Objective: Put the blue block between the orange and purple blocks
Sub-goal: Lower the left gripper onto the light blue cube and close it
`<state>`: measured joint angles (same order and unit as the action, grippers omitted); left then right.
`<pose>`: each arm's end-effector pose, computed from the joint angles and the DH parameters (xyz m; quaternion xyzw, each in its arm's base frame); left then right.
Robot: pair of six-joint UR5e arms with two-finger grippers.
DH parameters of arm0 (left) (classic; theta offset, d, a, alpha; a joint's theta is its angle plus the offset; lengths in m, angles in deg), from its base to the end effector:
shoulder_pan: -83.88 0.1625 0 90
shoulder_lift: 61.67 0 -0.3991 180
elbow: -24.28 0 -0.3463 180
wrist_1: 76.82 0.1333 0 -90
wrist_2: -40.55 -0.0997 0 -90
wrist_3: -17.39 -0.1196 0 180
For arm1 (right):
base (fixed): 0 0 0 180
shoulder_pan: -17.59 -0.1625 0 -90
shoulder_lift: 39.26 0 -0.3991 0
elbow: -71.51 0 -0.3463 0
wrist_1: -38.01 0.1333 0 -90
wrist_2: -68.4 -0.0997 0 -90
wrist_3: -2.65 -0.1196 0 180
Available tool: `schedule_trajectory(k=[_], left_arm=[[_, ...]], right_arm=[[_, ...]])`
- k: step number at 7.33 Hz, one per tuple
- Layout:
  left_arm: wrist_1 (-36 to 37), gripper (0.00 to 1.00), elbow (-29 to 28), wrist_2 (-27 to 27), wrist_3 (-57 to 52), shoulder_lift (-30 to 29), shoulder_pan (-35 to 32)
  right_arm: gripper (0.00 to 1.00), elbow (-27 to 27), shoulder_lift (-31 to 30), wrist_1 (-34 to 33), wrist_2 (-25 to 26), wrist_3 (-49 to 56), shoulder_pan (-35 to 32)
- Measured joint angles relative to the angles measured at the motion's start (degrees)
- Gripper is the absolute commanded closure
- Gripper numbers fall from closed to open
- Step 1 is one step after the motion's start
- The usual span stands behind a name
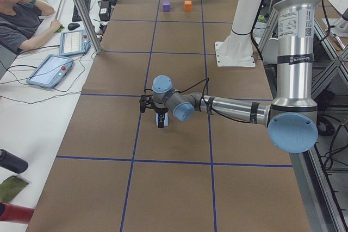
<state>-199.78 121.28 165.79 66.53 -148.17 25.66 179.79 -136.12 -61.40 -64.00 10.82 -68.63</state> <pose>0.1874 -0.4245 0.5590 0.0403 0.4122 -0.0430 0.9092 0.0265 -0.3971 0.5749 0.0302 -0.3607 -0.1033 0.9265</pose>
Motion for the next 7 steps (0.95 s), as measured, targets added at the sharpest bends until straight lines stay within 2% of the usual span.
schedule_trajectory(k=[2,6,7], left_arm=[[-0.5,0.00,-0.1,-3.1,2.1,-0.5,3.3],[-0.8,0.01,-1.9,-3.9,1.6,-2.2,5.5],[-0.9,0.11,-2.8,-3.9,1.5,-2.7,6.0]], right_arm=[[0.00,0.0,0.0,0.0,0.0,0.0,0.0],[0.00,-0.1,-0.1,0.0,0.0,0.0,0.0],[0.00,-0.1,-0.1,0.0,0.0,0.0,0.0]])
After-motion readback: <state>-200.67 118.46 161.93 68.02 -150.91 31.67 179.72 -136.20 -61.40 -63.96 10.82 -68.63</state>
